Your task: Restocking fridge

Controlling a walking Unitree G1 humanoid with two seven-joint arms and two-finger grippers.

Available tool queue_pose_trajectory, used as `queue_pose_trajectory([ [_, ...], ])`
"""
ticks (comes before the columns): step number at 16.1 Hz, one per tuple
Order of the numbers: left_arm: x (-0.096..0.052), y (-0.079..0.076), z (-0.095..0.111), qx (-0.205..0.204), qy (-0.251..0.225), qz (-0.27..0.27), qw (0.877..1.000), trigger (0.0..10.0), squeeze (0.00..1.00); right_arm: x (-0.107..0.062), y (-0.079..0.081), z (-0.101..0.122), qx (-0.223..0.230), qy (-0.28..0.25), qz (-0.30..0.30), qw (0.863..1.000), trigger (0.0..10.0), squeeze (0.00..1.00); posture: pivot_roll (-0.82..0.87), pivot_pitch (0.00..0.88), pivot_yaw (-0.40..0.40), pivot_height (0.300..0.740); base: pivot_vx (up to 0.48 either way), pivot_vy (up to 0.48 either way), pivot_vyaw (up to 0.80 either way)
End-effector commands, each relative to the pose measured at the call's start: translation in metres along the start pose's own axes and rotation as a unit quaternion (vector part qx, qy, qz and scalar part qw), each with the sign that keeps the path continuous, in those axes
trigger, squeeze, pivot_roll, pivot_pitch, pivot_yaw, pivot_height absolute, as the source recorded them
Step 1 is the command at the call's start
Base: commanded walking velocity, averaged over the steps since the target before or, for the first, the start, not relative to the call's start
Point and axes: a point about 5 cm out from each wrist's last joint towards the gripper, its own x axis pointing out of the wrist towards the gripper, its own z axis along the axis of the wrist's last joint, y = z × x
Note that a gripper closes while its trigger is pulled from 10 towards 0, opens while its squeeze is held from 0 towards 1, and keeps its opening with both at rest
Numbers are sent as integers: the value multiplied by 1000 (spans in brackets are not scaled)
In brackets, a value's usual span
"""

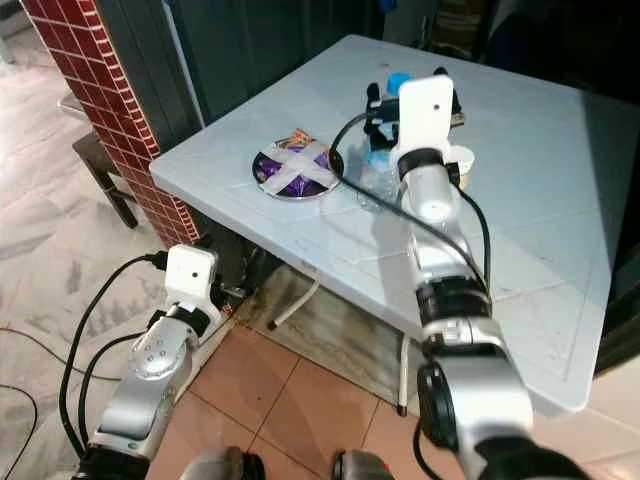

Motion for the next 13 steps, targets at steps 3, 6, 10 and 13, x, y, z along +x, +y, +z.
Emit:
queue_pose_trajectory([
  [3,0,1,3,10,-3,-2,1000,10000,0,13,1,6,13,5,-2,1000,10000,0,39,53,43,740,0,0,0],
  [6,0,1,3,10,-2,0,1000,10000,0,22,4,8,39,22,-2,999,1882,0,40,52,40,740,0,0,0],
  [10,0,2,3,11,-1,2,1000,10000,0,28,6,4,34,52,-1,998,1137,0,43,52,37,740,0,0,0],
  [13,0,2,3,12,-1,1,1000,10000,0,30,6,2,28,68,2,997,863,0,40,52,38,740,0,0,0],
])
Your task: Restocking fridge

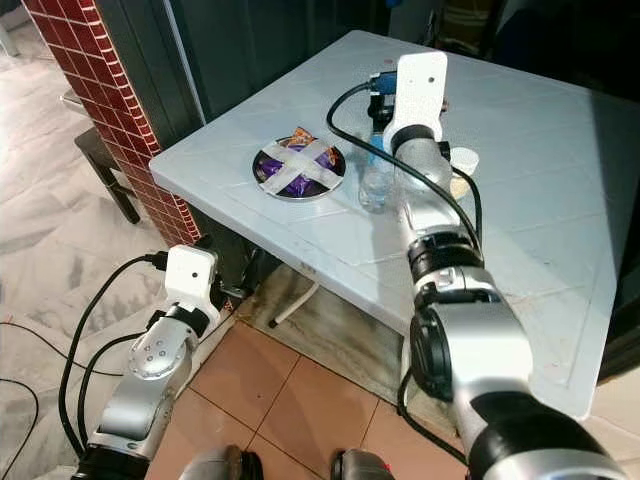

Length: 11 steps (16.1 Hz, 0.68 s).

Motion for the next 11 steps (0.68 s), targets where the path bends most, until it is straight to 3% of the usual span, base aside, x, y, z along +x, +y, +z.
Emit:
queue_pose_trajectory([
  [1,0,1,4,11,-3,1,1000,10000,0,3,1,3,-12,6,9,1000,824,0,40,52,38,740,0,0,0],
  [6,1,1,3,11,-3,0,1000,10000,0,2,4,2,-37,4,22,999,0,0,37,49,37,740,0,0,0],
  [11,2,0,3,9,0,0,1000,10000,0,1,5,1,-39,5,28,999,0,0,35,45,35,740,0,0,0],
])
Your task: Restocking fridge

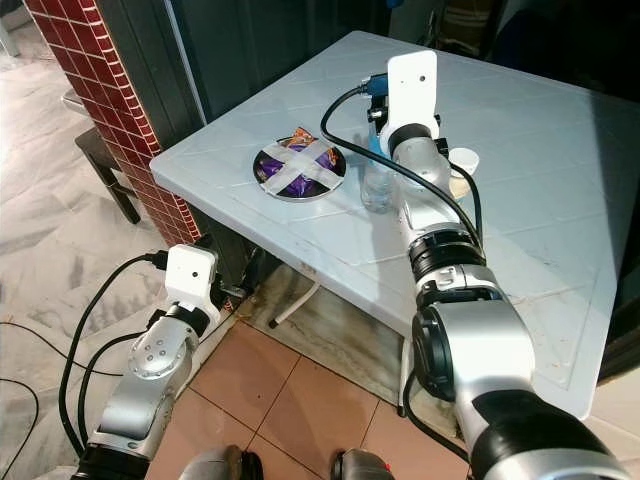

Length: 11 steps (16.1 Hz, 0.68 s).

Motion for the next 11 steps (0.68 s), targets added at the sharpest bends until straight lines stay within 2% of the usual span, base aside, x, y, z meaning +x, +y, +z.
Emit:
queue_pose_trajectory([
  [1,1,0,2,9,1,0,1000,10000,0,1,2,0,-6,6,6,1000,0,0,36,43,33,740,0,0,0],
  [3,0,-1,-1,4,6,1,1000,10000,0,-1,3,2,-8,-10,4,1000,0,0,37,36,31,740,0,0,0],
  [5,-1,-2,-3,3,8,2,1000,10000,0,-4,3,12,-31,-56,5,998,0,0,40,20,26,740,0,0,0],
  [7,-1,-3,-4,0,10,6,1000,10000,0,-16,20,31,-21,-134,52,989,0,0,41,6,24,740,0,0,0],
  [8,0,-2,-5,4,13,13,1000,10000,0,-24,31,37,-1,-161,90,983,0,0,39,0,25,740,0,0,0],
  [9,0,-2,-5,5,14,15,1000,10000,0,-26,34,39,5,-168,102,981,0,0,39,0,25,740,0,0,0],
  [11,2,-3,-5,2,13,20,1000,10000,0,-43,45,44,5,-191,128,973,0,0,34,0,28,740,0,0,0],
])
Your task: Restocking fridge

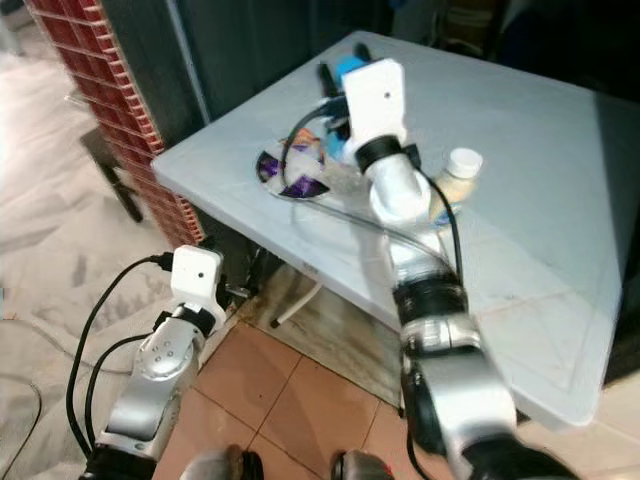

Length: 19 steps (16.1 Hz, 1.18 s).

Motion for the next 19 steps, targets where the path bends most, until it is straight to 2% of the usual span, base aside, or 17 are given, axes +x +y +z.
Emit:
queue_pose_trajectory([
  [1,2,3,-2,5,8,11,1000,10000,0,-4,7,14,1,-26,14,1000,0,0,31,0,27,740,0,0,0],
  [2,2,4,-3,4,8,15,1000,10000,0,-8,9,15,2,-27,18,999,706,0,30,0,27,740,0,0,0],
  [3,2,4,-3,4,8,17,1000,10000,0,-13,11,16,2,-27,21,999,3020,0,30,0,27,740,0,0,0],
  [4,2,5,-3,5,7,20,1000,10000,0,-26,15,12,9,-15,27,999,7843,0,28,0,27,740,-292,0,0],
  [5,3,6,-4,8,7,20,1000,10000,0,-32,16,9,13,-4,29,999,10000,0,27,0,29,740,-300,0,0],
  [7,4,5,-3,10,5,21,1000,10000,0,-36,15,10,19,6,24,1000,10000,0,27,0,30,740,-298,0,0],
  [14,6,5,-3,9,2,24,1000,10000,0,-34,13,16,20,10,20,1000,10000,0,27,0,21,740,-295,0,0],
  [19,6,6,-3,12,1,23,1000,10000,0,-43,12,-4,35,70,7,997,10000,0,29,0,21,740,-101,0,0],
])
